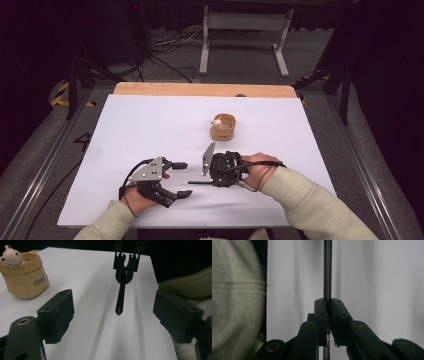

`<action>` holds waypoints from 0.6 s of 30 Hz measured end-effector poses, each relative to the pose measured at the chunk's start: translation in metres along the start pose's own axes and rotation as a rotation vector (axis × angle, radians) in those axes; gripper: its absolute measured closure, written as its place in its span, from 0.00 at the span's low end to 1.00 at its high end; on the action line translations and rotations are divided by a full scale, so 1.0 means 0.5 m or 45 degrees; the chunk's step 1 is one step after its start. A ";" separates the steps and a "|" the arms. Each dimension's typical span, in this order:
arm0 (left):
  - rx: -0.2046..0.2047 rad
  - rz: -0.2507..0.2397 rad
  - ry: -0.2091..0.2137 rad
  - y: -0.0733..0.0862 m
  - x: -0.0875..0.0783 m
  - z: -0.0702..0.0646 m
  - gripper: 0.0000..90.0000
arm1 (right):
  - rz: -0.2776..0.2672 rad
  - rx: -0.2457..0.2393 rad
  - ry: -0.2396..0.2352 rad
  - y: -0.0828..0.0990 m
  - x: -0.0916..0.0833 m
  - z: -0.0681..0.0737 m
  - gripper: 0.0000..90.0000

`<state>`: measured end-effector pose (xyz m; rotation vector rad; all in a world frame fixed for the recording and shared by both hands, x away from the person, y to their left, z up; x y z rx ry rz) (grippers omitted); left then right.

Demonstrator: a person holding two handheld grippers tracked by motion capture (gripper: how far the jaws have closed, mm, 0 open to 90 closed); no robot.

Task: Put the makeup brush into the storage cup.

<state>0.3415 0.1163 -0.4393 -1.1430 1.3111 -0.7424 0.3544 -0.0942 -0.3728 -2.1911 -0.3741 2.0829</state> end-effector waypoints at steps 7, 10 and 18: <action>0.008 0.042 0.021 0.003 0.006 -0.001 0.35 | -0.009 -0.013 -0.007 -0.009 0.002 0.003 0.93; -0.006 0.072 0.035 0.003 0.009 -0.001 0.39 | -0.011 -0.022 -0.009 -0.012 0.004 0.003 0.93; 0.012 0.137 0.086 0.002 0.014 -0.002 0.62 | -0.008 -0.037 -0.017 -0.019 0.006 0.006 0.93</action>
Point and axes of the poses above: each handheld gripper's, and its own axes: x roughly forward along the jaws, y roughly out of its underside, z roughly to its left, the point moved 2 cm from there along x, roughly forward along the jaws, and after that the axes turned 6 degrees about -x, right-handed, at the moved point
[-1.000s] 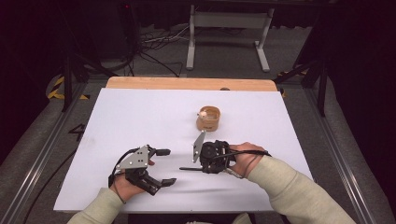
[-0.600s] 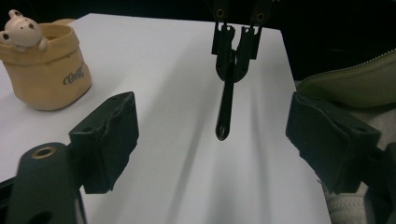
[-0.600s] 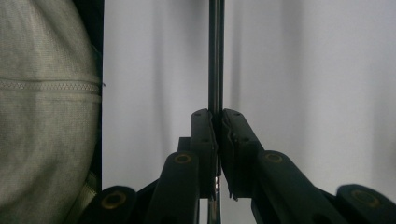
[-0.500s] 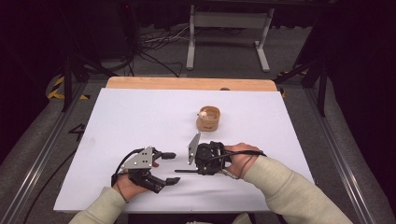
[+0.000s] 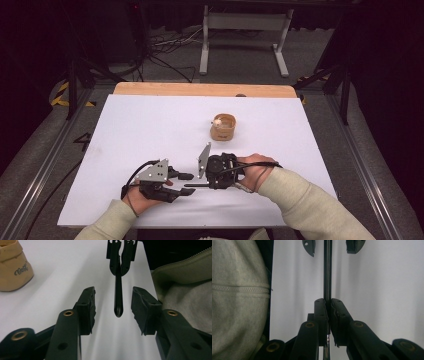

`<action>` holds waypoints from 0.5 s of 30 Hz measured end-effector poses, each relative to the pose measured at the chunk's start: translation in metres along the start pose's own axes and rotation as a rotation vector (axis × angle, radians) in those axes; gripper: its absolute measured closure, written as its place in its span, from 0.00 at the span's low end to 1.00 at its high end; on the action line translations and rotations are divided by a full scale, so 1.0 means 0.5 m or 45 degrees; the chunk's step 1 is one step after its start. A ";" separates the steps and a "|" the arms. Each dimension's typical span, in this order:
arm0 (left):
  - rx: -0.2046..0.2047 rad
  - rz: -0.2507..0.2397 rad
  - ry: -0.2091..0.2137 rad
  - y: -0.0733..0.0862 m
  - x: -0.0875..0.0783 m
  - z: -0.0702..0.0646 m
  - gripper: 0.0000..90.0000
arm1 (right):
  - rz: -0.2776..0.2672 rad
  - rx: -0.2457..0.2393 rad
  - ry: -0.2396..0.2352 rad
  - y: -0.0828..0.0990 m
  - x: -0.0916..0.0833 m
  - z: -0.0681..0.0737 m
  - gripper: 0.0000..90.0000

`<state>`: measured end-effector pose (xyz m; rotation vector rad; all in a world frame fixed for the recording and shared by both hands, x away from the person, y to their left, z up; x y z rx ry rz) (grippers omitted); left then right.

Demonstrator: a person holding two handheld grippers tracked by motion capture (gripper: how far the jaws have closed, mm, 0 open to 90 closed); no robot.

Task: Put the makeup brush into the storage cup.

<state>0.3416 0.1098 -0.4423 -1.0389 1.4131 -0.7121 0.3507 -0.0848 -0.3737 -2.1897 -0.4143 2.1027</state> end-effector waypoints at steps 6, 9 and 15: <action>-0.005 0.013 0.013 0.001 0.000 0.001 0.71 | 0.004 -0.011 -0.002 -0.002 0.000 0.001 0.93; 0.014 0.021 0.008 0.002 0.000 -0.001 0.77 | 0.004 -0.020 -0.006 -0.002 0.001 0.002 0.93; 0.041 0.038 0.015 0.003 0.002 -0.004 0.88 | 0.007 -0.023 -0.006 -0.003 0.002 0.001 0.93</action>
Point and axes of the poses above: each handheld gripper's, and its own axes: x roughly forward along the jaws, y roughly out of its underside, z roughly to its left, the point moved 2 cm from there along x, roughly forward along the jaws, and after that the axes turned 6 degrees about -x, right-handed, at the moved point
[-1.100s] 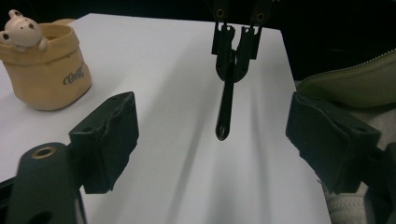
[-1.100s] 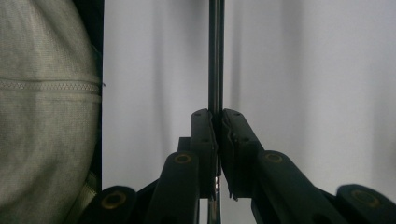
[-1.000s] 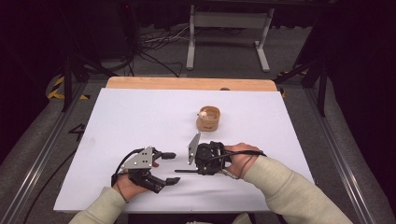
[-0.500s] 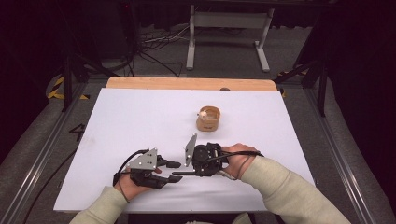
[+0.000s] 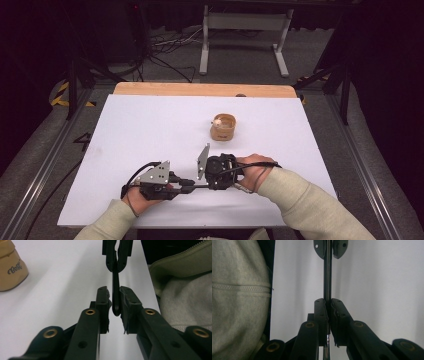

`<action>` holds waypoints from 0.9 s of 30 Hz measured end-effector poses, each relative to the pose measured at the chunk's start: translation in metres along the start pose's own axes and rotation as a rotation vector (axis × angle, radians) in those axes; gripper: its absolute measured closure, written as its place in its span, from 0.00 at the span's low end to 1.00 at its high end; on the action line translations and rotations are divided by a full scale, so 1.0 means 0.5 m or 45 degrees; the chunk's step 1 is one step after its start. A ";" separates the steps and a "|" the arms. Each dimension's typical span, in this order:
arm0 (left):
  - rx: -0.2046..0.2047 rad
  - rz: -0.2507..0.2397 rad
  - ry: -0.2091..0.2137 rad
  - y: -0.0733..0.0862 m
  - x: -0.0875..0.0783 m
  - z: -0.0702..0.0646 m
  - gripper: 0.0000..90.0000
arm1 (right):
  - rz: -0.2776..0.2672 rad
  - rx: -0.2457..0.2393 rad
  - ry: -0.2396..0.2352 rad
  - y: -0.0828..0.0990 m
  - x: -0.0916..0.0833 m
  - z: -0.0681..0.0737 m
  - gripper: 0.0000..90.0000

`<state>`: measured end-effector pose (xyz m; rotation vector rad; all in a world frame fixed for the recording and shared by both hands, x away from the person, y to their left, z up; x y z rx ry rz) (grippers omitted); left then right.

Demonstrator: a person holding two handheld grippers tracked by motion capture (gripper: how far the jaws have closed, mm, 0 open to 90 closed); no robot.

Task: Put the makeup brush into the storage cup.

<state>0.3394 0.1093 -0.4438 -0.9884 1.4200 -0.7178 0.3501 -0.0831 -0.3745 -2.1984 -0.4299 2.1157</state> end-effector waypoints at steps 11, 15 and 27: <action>0.018 0.029 0.016 0.000 0.002 -0.004 0.92 | 0.002 -0.006 -0.003 0.001 0.004 0.002 0.93; 0.017 0.027 0.016 0.000 0.001 -0.004 0.92 | -0.010 -0.009 -0.004 0.003 0.004 0.002 0.92; -0.005 -0.009 0.004 0.002 -0.010 0.001 0.92 | -0.204 -0.005 0.065 0.035 -0.016 0.005 0.73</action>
Point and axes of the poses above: each handheld gripper's, and its own axes: x roughly forward along the jaws, y roughly out of its underside, z roughly to its left, the point moved 2 cm from there along x, roughly forward along the jaws, and after that the axes turned 6 degrees about -x, right-handed, at the moved point
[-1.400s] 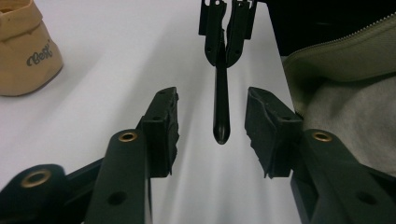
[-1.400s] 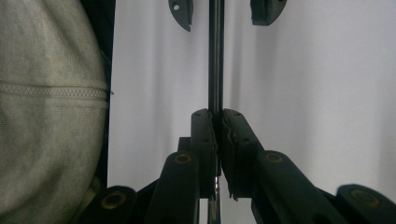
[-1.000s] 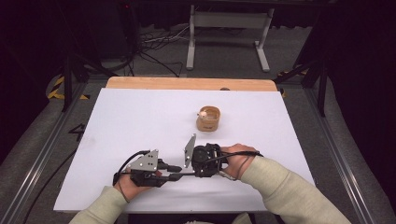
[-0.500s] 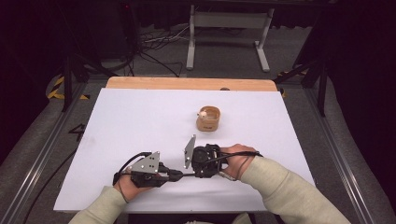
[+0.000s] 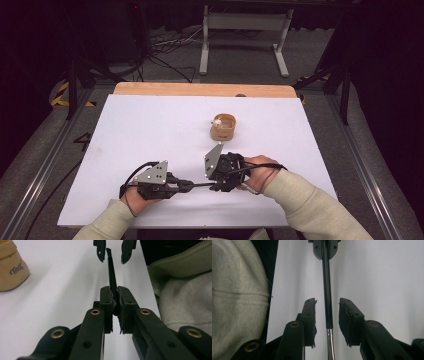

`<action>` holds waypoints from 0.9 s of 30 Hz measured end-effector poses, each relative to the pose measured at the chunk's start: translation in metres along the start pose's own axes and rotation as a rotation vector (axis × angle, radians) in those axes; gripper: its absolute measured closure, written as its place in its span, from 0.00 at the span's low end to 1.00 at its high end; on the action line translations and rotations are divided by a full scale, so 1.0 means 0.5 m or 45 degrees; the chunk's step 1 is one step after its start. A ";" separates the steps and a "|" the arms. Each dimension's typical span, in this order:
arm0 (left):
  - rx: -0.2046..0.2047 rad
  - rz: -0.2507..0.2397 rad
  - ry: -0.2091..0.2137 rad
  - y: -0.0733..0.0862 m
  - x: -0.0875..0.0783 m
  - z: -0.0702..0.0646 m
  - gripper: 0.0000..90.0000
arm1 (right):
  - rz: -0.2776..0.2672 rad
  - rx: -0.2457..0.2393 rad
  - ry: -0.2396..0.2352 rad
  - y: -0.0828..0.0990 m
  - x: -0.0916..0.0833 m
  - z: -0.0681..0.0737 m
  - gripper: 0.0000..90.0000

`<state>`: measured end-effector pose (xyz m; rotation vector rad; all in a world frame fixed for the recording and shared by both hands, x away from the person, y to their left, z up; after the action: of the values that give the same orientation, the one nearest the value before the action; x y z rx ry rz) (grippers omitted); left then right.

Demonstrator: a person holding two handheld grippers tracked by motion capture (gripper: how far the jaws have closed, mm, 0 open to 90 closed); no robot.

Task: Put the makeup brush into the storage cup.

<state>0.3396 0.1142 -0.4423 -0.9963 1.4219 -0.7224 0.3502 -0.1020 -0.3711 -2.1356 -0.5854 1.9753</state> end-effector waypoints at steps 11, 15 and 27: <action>-0.006 -0.021 0.016 0.000 -0.003 0.001 0.92 | -0.151 0.060 0.031 0.041 -0.011 0.005 0.73; -0.006 -0.032 0.027 0.000 -0.005 0.000 0.92 | -0.187 0.087 0.038 0.057 -0.013 0.006 0.73; -0.009 -0.062 0.059 0.000 -0.008 -0.001 0.92 | -0.245 0.144 0.013 0.095 -0.003 0.010 0.75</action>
<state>0.3389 0.1175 -0.4403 -1.0289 1.4455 -0.7813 0.3530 -0.1465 -0.3884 -1.9439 -0.6351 1.8479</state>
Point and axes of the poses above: each handheld gripper's, and its own axes: x roughly forward along the jaws, y roughly out of its underside, z roughly to its left, the point moved 2 cm from there along x, roughly forward along the jaws, and after that the axes turned 6 degrees about -x, right-handed, at the moved point
